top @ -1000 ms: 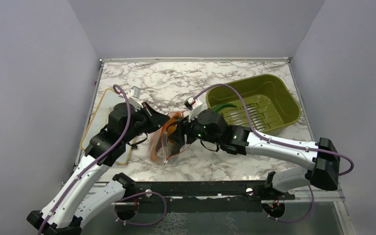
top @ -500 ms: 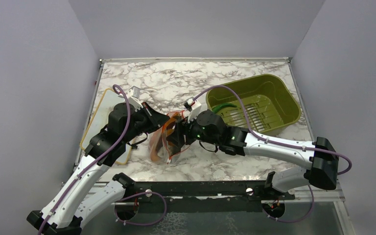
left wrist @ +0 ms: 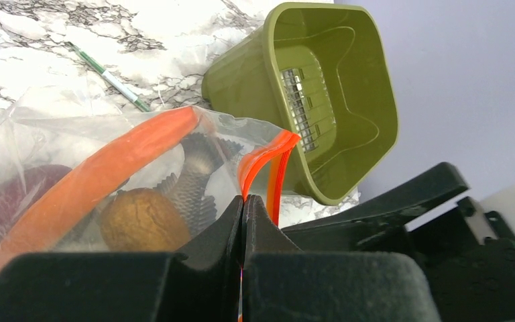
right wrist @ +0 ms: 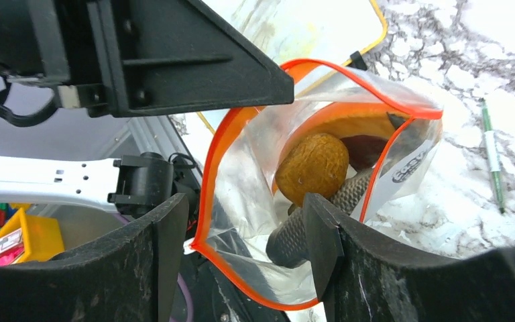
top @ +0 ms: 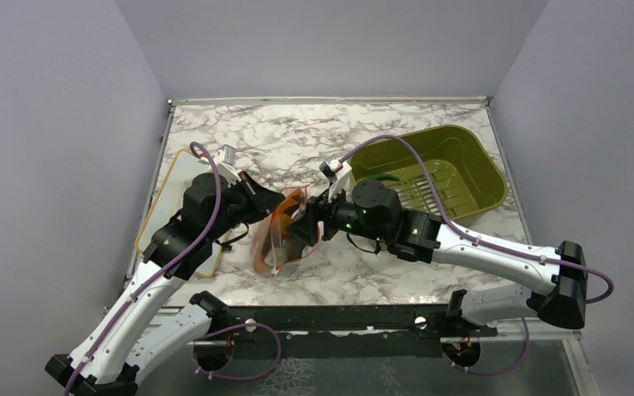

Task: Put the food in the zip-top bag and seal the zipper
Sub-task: Place the fake fruit in the zipper food storage bag, then pick up the fake vegetable from the bin.

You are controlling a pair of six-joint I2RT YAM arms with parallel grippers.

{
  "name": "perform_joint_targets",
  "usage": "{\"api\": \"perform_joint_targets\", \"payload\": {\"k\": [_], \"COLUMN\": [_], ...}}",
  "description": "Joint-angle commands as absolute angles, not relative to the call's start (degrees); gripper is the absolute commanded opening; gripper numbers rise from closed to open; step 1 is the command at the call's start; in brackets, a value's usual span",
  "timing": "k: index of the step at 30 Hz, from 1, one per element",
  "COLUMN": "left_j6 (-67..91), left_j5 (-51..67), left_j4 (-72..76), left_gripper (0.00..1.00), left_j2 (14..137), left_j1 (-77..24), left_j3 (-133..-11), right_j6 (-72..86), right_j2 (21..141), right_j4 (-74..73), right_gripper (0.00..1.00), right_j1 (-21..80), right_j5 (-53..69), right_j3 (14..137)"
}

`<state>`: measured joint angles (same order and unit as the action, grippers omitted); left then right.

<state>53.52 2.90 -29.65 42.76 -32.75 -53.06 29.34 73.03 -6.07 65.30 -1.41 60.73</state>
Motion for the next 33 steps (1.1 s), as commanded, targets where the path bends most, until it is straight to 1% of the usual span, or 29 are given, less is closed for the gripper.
{"api": "perform_joint_targets", "payload": {"k": [1,5,10,17,21,26,29,33], "left_j6": [52.17,51.24,50.91,50.54,50.53,50.62,50.45,50.70], "left_j5": [1.47,1.44,0.81,0.88,1.04,1.23,0.89,0.78], "left_j4": [-26.98,-27.45,-27.89,-28.96,-29.42,-29.83,-29.97,-29.94], "left_gripper": [0.00,0.00,0.00,0.00,0.00,0.00,0.00,0.00], "left_j2": [41.77,41.25,40.39,40.06,39.84,39.68,39.57,39.46], "left_j1": [-32.86,-32.81,-32.82,-32.82,-32.85,-32.86,-32.87,-32.87], "left_j3": [-53.87,-53.34,-52.69,-52.74,-52.60,-52.33,-52.13,-51.03], "right_j6": [25.83,24.29,23.75,29.31,34.10,40.38,45.61,52.04], "right_j2": [71.38,70.96,69.24,67.71,67.77,69.32,72.05,75.97], "right_j4": [-11.08,-17.62,-21.91,-24.32,-25.09,-24.09,-26.47,-28.89], "right_gripper": [0.63,0.61,0.56,0.50,0.47,0.49,0.53,0.54], "right_j1": [65.56,65.12,62.36,50.74,45.15,36.83,35.29,33.48], "right_j5": [-6.02,-13.10,-20.16,-18.34,-20.29,-19.81,-22.70,-24.34], "right_j3": [63.90,66.77,68.61,67.08,65.38,62.96,63.56,64.42]}}
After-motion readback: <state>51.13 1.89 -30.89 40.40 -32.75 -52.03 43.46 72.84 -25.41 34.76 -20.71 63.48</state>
